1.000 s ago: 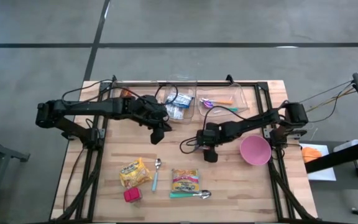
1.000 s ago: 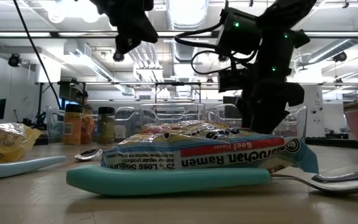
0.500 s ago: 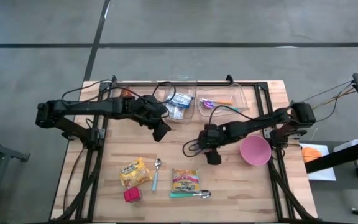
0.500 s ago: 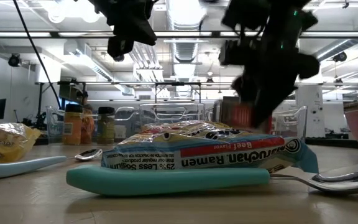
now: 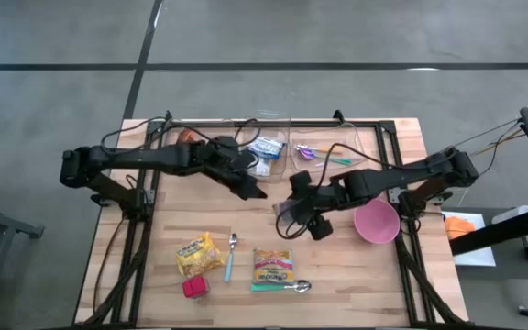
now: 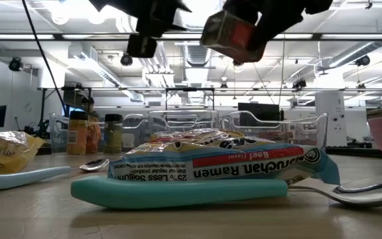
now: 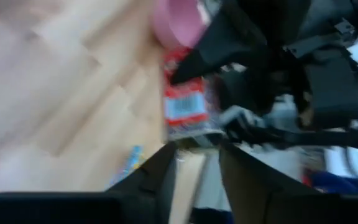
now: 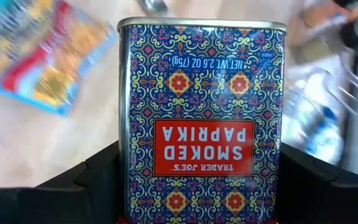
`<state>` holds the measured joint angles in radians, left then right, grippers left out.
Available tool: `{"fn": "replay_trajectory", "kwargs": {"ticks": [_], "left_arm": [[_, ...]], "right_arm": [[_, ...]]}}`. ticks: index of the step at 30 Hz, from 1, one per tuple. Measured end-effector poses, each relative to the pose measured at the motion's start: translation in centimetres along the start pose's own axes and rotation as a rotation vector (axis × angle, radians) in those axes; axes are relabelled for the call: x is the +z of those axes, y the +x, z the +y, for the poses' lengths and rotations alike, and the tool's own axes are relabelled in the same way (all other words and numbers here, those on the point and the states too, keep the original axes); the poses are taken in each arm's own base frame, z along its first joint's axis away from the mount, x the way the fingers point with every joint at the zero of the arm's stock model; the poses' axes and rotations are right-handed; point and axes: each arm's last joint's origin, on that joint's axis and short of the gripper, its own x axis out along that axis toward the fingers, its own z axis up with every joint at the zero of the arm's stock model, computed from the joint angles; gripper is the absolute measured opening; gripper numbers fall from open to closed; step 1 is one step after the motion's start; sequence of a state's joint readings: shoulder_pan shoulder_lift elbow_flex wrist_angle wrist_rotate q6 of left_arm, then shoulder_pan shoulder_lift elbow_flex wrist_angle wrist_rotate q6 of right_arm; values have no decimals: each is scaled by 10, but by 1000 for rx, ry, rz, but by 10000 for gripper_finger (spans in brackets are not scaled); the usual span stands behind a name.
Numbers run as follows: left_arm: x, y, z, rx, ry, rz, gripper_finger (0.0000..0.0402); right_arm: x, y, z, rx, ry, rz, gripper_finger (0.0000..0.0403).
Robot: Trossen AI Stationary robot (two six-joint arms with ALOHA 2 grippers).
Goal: Pick & Place Food Item
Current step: Put the top red seasoning can into the left transparent bin
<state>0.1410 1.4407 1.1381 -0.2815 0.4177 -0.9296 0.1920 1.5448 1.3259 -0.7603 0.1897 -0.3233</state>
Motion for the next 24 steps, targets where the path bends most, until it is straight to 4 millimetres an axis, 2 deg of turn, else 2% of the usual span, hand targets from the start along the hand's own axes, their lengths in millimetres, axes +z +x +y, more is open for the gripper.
{"fn": "replay_trajectory", "kwargs": {"ticks": [6,12,17,24], "left_arm": [[1,10,3,-37,-43,46,225],[3,11,4,-43,-37,42,296],[5,15,4,-57,-33,49,325],[7,33,4,-124,-47,89,331]], "right_arm": [[12,-9,-7,-25,-36,51,289],[17,-13,-1,15,-104,28,289],[22,-14,-1,1,-148,-15,289],[26,-17,-4,-14,-170,-44,289]]}}
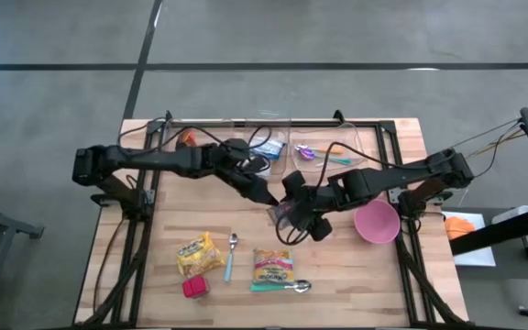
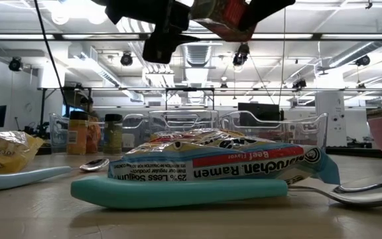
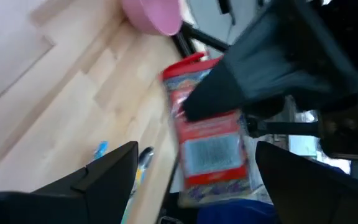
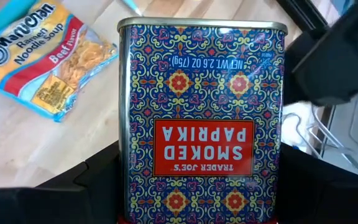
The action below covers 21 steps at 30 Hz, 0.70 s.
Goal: Pick & Place Food Item
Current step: Put the top red seasoning can into the left transparent bin
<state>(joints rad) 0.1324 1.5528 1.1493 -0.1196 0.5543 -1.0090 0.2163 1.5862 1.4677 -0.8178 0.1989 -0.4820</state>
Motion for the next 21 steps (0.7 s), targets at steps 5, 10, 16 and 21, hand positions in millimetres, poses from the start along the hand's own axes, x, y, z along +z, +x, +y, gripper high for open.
{"fn": "replay_trajectory", "kwargs": {"ticks": [5,10,16,21], "left_arm": [[1,8,-5,-76,29,20,331],[-2,11,-4,-79,11,52,331],[-8,14,-3,-59,3,100,331],[-14,16,-4,-73,4,154,331]], "right_arm": [[0,2,-1,-16,-5,1,289],[1,11,-1,1,-15,12,289],[4,18,0,3,-22,2,289],[7,15,-3,-15,-41,-8,289]]}}
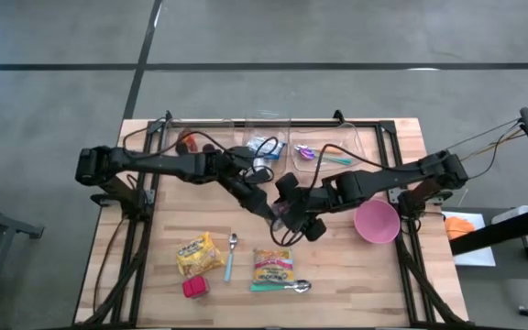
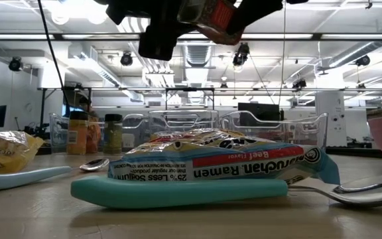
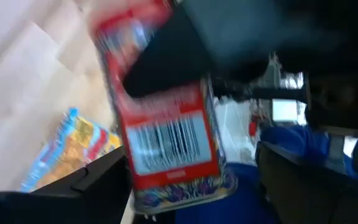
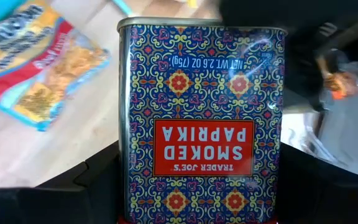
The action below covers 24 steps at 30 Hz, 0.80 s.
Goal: Pick & Place Food Item
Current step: Put the top red seasoning can into the left transparent bin
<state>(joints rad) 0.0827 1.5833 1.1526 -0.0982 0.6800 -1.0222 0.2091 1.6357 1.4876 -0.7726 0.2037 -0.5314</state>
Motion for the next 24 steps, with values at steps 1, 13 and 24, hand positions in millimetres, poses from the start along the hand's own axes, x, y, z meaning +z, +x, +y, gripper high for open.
{"fn": "replay_trajectory", "kwargs": {"ticks": [1,13,24], "left_arm": [[-1,0,0,-4,-1,9,331],[-1,0,0,1,2,4,273],[-1,0,0,0,-1,6,213]], "right_arm": [[1,-1,-2,-8,1,-2,289],[6,-5,-4,-16,-8,-32,289],[8,-5,-3,-8,-15,-49,289]]}}
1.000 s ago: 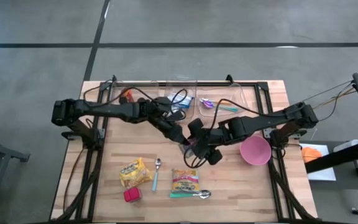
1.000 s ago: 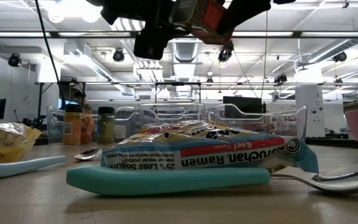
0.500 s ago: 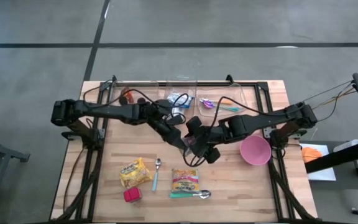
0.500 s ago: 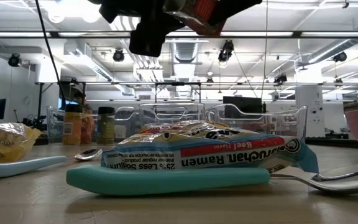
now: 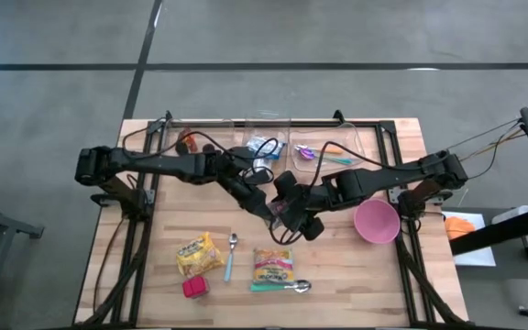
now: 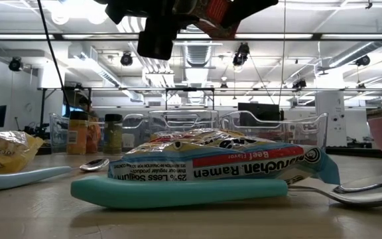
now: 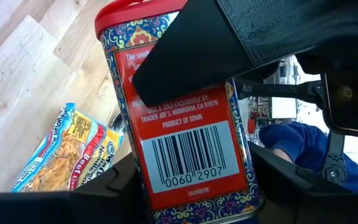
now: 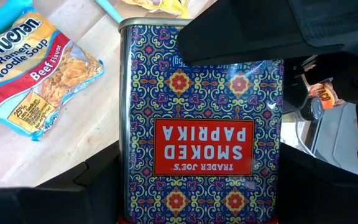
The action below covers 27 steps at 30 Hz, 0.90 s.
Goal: Pick & Place Food Item
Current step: Put the top red seasoning can into the left transparent bin
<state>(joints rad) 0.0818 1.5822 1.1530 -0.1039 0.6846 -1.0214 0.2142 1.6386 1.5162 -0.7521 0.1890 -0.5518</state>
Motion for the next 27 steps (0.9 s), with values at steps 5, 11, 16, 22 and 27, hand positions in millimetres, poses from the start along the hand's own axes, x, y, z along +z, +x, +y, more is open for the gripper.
{"fn": "replay_trajectory", "kwargs": {"ticks": [5,11,16,22,27], "left_arm": [[0,0,0,-1,-1,-1,213],[0,0,-1,-11,14,4,213],[1,0,0,0,15,-14,213],[6,-4,0,-3,47,-50,213],[9,-10,-5,-18,141,-105,213]], "right_arm": [[0,0,0,0,-1,-2,289],[2,0,0,-10,30,-10,337],[1,-1,-1,-68,64,23,372],[-1,-3,-2,-96,143,42,377],[-4,-17,-5,-133,293,33,379]]}}
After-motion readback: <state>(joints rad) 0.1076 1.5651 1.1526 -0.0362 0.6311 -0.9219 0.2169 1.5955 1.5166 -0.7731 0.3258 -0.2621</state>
